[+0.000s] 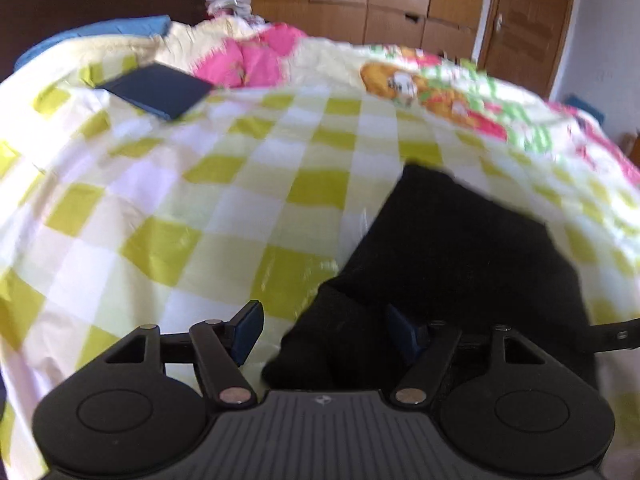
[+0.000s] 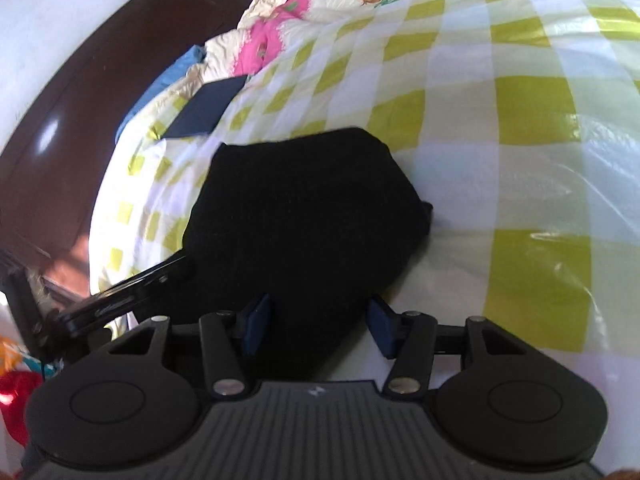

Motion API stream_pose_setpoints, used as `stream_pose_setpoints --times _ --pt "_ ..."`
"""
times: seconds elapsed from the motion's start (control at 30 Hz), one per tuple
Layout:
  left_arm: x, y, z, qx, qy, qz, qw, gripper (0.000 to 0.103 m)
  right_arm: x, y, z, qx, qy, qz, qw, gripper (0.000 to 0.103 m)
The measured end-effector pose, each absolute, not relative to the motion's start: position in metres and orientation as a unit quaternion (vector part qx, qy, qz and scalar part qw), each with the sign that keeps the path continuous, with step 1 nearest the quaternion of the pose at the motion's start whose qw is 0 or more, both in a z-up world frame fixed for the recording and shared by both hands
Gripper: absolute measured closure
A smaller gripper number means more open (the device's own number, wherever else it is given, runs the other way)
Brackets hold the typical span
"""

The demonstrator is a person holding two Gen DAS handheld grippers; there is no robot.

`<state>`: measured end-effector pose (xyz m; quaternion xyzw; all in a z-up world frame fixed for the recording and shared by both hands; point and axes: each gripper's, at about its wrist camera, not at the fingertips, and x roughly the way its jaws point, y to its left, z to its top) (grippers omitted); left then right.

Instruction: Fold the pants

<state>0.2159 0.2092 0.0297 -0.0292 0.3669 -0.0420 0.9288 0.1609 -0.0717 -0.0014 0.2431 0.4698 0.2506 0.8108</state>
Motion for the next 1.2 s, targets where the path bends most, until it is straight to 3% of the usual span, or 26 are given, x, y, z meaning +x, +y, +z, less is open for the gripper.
stream_pose_setpoints --times 0.17,0.3,0.47,0.73,1.2 --pt "0.217 0.199 0.056 0.006 0.33 -0.043 0.943 0.022 0.175 -0.069 -0.017 0.271 0.481 0.242 0.798 0.041" --pt "0.237 0.195 0.023 0.027 0.386 -0.04 0.921 0.021 0.19 -0.069 -0.022 0.293 0.487 0.231 0.79 0.046" --pt "0.216 0.197 0.016 -0.019 0.394 -0.035 0.918 0.021 0.21 -0.064 -0.015 0.246 0.496 0.234 0.799 0.051" --pt "0.193 0.166 0.014 -0.007 0.397 -0.023 0.918 0.02 0.22 -0.047 0.004 0.149 0.502 0.221 0.823 0.049" --pt "0.16 0.162 0.045 0.028 0.381 -0.007 0.924 0.017 0.094 -0.043 0.043 0.154 0.442 0.22 0.856 0.048"
